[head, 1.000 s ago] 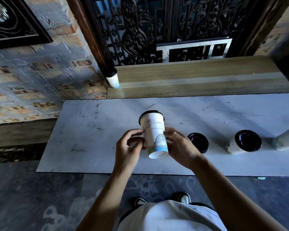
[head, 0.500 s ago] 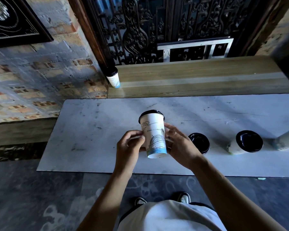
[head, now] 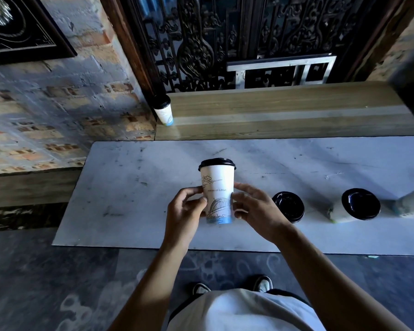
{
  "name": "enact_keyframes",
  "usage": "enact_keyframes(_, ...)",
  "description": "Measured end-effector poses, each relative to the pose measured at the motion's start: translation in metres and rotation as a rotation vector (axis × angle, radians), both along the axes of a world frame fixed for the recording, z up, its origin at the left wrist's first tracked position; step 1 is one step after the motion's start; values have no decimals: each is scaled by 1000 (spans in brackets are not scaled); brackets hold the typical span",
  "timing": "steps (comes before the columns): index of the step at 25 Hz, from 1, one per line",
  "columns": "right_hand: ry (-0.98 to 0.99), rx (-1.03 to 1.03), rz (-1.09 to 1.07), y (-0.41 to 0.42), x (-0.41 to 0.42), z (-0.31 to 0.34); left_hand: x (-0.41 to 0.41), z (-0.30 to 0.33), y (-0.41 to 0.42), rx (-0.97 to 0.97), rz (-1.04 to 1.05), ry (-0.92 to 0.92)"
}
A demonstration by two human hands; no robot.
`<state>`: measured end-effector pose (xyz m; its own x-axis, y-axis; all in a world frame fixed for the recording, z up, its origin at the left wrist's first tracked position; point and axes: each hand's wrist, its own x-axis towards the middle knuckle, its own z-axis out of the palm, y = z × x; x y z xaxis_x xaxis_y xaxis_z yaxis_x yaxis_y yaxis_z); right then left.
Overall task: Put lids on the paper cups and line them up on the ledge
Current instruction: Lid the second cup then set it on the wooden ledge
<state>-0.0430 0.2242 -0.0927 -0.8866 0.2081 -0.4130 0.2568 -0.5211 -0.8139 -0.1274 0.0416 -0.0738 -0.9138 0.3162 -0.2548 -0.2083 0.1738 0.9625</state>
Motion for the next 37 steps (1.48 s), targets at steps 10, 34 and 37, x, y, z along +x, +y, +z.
enact_keyframes(10,-92,350,31,-24,-62,2,-71,-14,-17,-29,-158,-42)
enact_keyframes(34,-58,1138,237,228,-437,-164,-437,-212,246,-210,-301,294)
enact_keyframes(37,-46,1096,227,233,-443,-177,-448,-219,248,-255,-315,349)
